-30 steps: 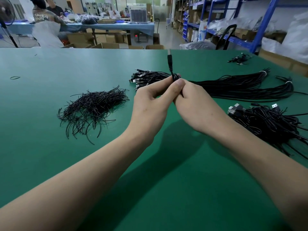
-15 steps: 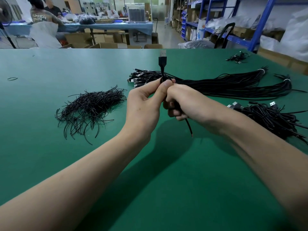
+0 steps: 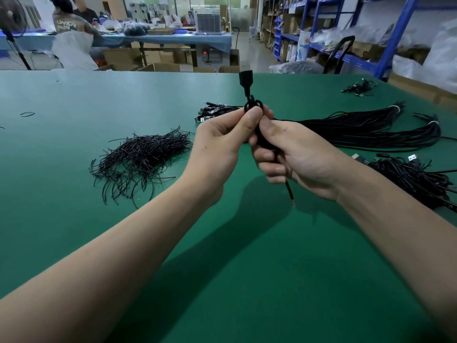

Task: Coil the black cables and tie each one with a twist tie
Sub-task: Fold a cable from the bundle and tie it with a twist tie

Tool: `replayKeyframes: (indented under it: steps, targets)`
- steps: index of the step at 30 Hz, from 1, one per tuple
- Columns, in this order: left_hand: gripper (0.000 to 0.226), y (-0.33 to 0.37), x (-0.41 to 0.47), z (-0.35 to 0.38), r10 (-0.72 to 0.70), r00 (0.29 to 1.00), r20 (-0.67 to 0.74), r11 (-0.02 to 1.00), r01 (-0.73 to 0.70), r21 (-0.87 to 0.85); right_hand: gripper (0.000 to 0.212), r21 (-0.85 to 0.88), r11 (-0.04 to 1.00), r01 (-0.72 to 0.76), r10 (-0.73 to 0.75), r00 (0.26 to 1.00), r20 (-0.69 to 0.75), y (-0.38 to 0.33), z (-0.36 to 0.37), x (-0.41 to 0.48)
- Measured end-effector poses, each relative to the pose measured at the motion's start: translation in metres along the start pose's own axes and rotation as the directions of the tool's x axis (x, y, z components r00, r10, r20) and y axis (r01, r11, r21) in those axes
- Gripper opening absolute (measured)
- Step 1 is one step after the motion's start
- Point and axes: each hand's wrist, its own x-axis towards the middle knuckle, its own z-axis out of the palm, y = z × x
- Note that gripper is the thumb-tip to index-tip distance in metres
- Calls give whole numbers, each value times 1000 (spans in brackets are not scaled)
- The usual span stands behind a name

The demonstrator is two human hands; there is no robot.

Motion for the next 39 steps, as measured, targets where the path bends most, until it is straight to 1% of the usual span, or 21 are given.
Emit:
replayKeyframes:
  steps: [2,4,7,9,11,15,21,25,27,28,29,30,31,32,33,35,36,37,39]
  targets:
    - [28,2,3,-3,0,997,73,1000,0,4,38,-34,999,18,-18,1000,-19,-2,0,0]
    - [29,4,6,-7,-5,990,144,1000,4,7,37,-6,1000,29,-29,999,25,-3,0,-1]
    - [32,5,9,-15,-20,960,281,999,32,-37,36,144,990,-6,-15,989,147,-5,1,-4]
    - [31,3,11,-20,-22,944,328,997,44,-60,36,218,975,-43,0,981,195,-4,2,-4]
    - [28,2,13,-22,-20,952,305,998,38,-53,36,210,977,-43,5,984,176,-3,3,-3]
    - [24,-2,12,-18,-26,979,200,998,36,-43,30,91,996,-23,15,996,83,-1,4,-1]
    - [25,-2,11,-17,-62,994,95,998,62,7,33,-43,999,6,-7,1000,-17,-1,6,-1]
    - [25,0,7,-15,-85,992,90,994,79,72,33,-160,987,3,-28,987,-157,2,16,-2]
    - [25,3,6,-16,-99,988,120,985,80,150,33,-211,977,-3,-42,977,-210,3,19,-5]
    - [25,4,8,-19,-102,984,146,973,69,219,33,-226,974,-6,-49,970,-237,4,19,-7]
    - [25,7,11,-26,-102,980,171,942,39,334,32,-245,969,-8,-59,963,-263,5,19,-11]
    - [25,9,15,-36,-103,975,198,868,-9,497,32,-272,962,-16,-67,954,-291,7,17,-16]
    - [26,12,20,-49,-114,969,220,742,-64,667,32,-303,953,-33,-69,944,-322,10,15,-23]
    - [26,15,23,-63,-132,966,224,589,-105,801,31,-335,940,-57,-68,934,-350,13,13,-29]
    - [25,16,24,-77,-159,967,199,442,-111,890,31,-365,927,-84,-63,925,-373,18,12,-34]
    - [21,11,19,-103,-189,977,100,203,-61,977,31,-413,902,-128,-51,917,-396,26,13,-42]
    - [18,5,14,-112,-191,980,48,106,-28,994,31,-429,892,-140,-46,918,-395,30,16,-44]
    - [16,0,7,-119,-185,983,6,31,-1,1000,32,-439,886,-147,-40,920,-390,32,19,-45]
    - [13,-11,-2,-128,-174,984,-32,-47,24,999,32,-439,884,-159,-23,925,-380,35,26,-45]
